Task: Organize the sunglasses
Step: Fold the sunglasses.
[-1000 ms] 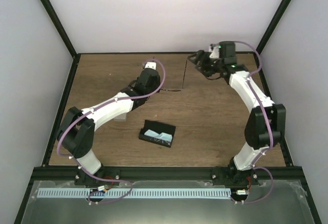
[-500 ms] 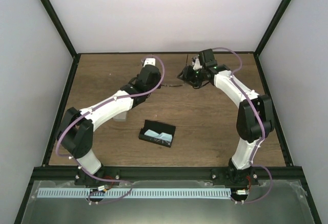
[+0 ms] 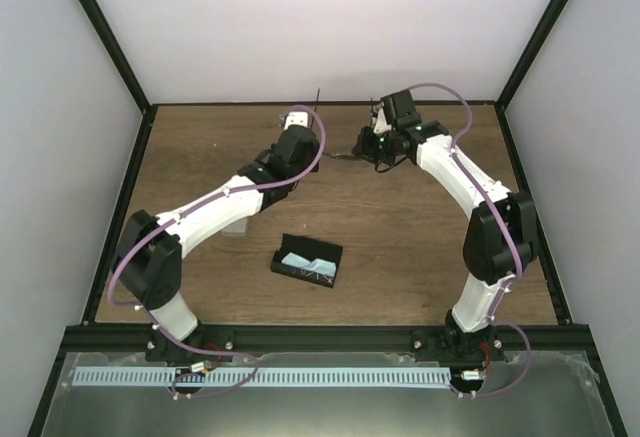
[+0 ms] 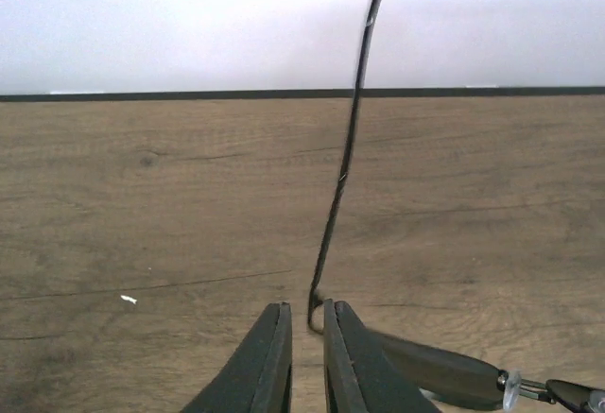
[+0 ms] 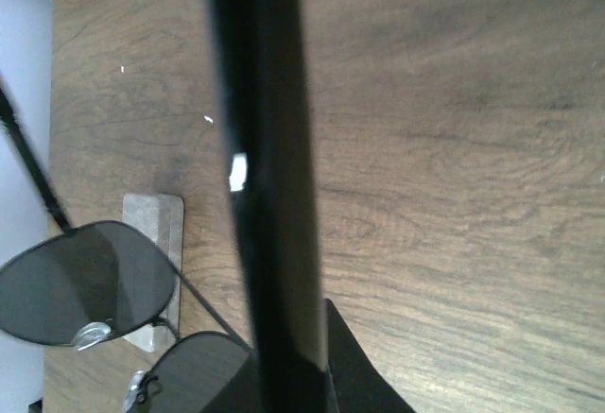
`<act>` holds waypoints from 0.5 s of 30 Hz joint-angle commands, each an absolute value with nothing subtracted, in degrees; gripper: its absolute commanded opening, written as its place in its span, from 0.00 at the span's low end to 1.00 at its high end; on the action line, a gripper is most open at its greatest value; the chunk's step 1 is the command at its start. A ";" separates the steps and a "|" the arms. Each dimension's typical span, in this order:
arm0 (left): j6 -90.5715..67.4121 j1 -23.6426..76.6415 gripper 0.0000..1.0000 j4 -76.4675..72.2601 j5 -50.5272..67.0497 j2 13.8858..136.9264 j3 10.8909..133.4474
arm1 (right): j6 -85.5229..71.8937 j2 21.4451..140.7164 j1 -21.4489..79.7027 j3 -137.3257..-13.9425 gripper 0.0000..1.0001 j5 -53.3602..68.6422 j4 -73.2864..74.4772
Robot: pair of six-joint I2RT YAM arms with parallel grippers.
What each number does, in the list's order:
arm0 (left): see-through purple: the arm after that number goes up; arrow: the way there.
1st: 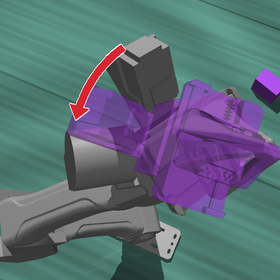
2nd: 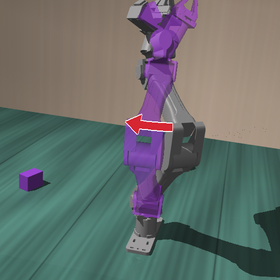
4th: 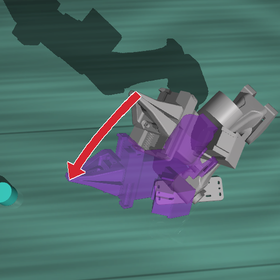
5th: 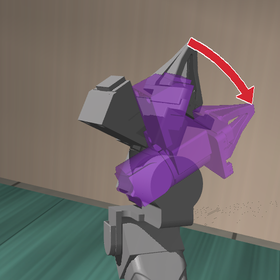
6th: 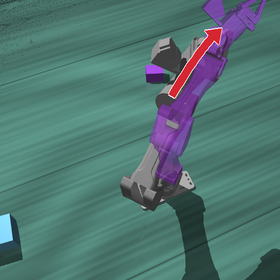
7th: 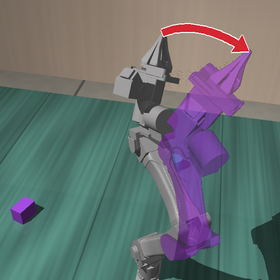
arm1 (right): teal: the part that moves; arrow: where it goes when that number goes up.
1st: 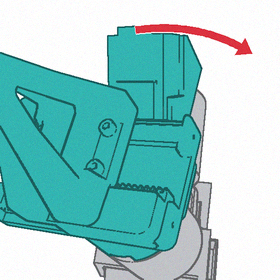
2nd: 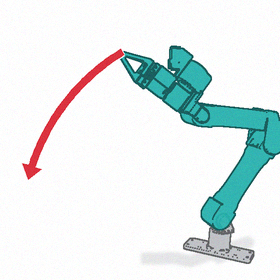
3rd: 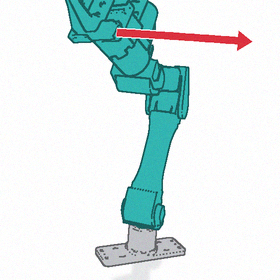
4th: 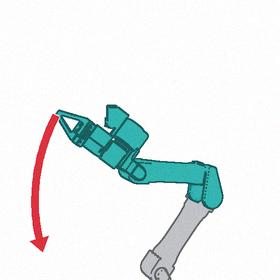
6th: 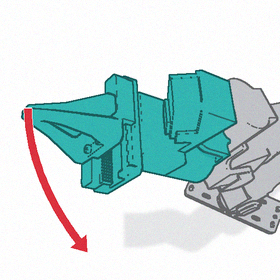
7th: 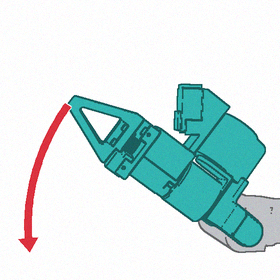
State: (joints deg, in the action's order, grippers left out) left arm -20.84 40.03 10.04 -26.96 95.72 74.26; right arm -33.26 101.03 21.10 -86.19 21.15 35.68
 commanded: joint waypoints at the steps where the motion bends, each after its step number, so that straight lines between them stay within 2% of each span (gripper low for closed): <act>1: -18.34 40.97 0.11 10.43 -25.25 95.88 74.94 | -27.80 99.48 21.31 -92.92 0.01 19.42 38.48; 7: -10.75 41.19 0.09 8.31 -17.10 93.28 71.94 | -20.95 99.20 21.31 -94.56 0.01 20.18 40.73; 10: -10.64 41.21 0.17 9.63 -19.30 91.95 71.05 | -19.08 98.63 21.28 -93.75 0.01 19.98 41.01; 11: -11.35 41.20 0.24 9.96 -20.40 90.92 70.47 | -18.35 98.31 21.31 -93.31 0.01 19.83 40.80; 12: -12.17 41.17 0.35 9.86 -21.27 89.60 69.79 | -17.66 97.84 21.35 -92.93 0.01 19.38 40.67; 14: -13.99 41.00 0.71 8.99 -21.87 85.22 68.06 | -16.82 97.25 21.30 -92.36 0.01 18.81 40.52; 15: -15.25 40.85 0.84 8.96 -22.55 83.55 67.60 | -16.59 96.92 21.27 -92.11 0.01 18.72 40.41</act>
State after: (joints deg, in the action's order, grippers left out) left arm -12.95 40.88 9.50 -20.60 90.98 69.73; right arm -20.10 100.53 21.10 -91.92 19.38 40.95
